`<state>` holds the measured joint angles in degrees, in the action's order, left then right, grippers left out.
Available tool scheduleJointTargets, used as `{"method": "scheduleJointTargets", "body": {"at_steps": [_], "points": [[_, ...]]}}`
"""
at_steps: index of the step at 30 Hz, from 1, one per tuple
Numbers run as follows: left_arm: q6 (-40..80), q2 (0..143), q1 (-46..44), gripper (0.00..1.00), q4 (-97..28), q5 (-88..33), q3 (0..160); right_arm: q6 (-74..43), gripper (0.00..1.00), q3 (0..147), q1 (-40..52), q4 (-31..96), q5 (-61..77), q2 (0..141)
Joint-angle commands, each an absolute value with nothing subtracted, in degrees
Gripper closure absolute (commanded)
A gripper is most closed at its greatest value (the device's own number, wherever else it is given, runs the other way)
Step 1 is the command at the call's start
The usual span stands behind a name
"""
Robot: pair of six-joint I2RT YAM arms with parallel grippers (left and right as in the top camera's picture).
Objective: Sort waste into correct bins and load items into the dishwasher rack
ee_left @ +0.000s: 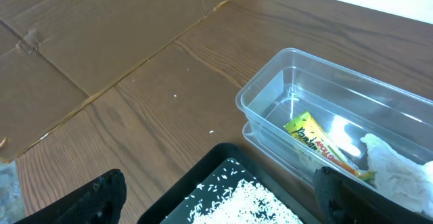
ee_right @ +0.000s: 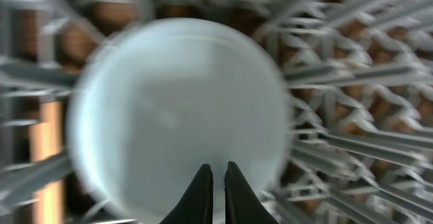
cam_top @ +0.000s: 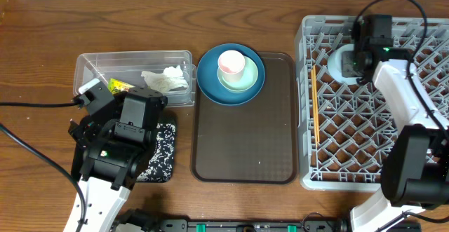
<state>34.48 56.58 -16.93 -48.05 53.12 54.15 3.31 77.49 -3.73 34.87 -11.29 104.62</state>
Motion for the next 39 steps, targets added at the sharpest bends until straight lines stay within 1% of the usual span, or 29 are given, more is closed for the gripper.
{"method": "scheduleJointTargets", "body": {"at_steps": [1,4,6,8,9,12,14,16,18,19,20,21,22,26,29,39], "points": [[34.2,56.6,-16.7,0.09,-48.2,54.5,55.0,1.8,0.91,77.1,-5.6,35.3,-15.8,103.8],[34.2,56.6,-16.7,0.09,-48.2,54.5,55.0,1.8,0.87,77.1,-5.7,35.3,-14.5,101.5],[34.2,56.6,-16.7,0.09,-48.2,54.5,55.0,1.8,0.86,77.1,-5.6,35.0,-10.5,99.5],[34.2,56.6,-16.7,0.09,-48.2,54.5,55.0,1.8,0.85,77.1,-5.6,34.7,-2.9,97.4],[34.2,56.6,-16.7,0.09,-48.2,54.5,55.0,1.7,0.85,77.1,-5.5,34.7,3.6,96.1],[34.2,56.6,-16.7,0.09,-48.2,54.5,55.0,1.5,0.80,77.1,-5.2,34.7,20.1,93.7],[34.2,56.6,-16.7,0.09,-48.2,54.5,55.0,-1.0,0.78,77.1,-4.5,34.7,29.4,93.0],[34.2,56.6,-16.7,0.09,-48.2,54.5,55.0,-3.7,0.71,77.1,-2.9,34.7,36.4,93.0],[34.2,56.6,-16.7,0.09,-48.2,54.5,55.0,-4.5,0.65,77.0,-0.7,35.0,38.8,93.0],[34.2,56.6,-16.7,0.09,-48.2,54.5,55.0,-4.4,0.54,76.9,0.9,35.0,38.7,93.0],[34.2,56.6,-16.7,0.09,-48.2,54.5,55.0,-4.4,0.36,76.9,1.8,35.0,38.3,93.0],[34.2,56.6,-16.7,0.09,-48.2,54.5,55.0,-4.4,0.04,76.9,3.2,35.2,37.4,93.0],[34.2,56.6,-16.7,0.09,-48.2,54.5,55.0,-4.4,0.01,76.9,4.3,35.6,36.1,93.0],[34.2,56.6,-16.7,0.09,-48.2,54.5,55.0,-4.4,0.01,76.9,7.7,38.2,28.4,93.0],[34.2,56.6,-16.7,0.09,-48.2,54.5,55.0,-4.4,0.01,76.9,8.8,39.7,25.3,93.0],[34.2,56.6,-16.7,0.09,-48.2,54.5,55.0,-4.4,0.01,76.9,9.1,40.1,23.9,93.0]]}}
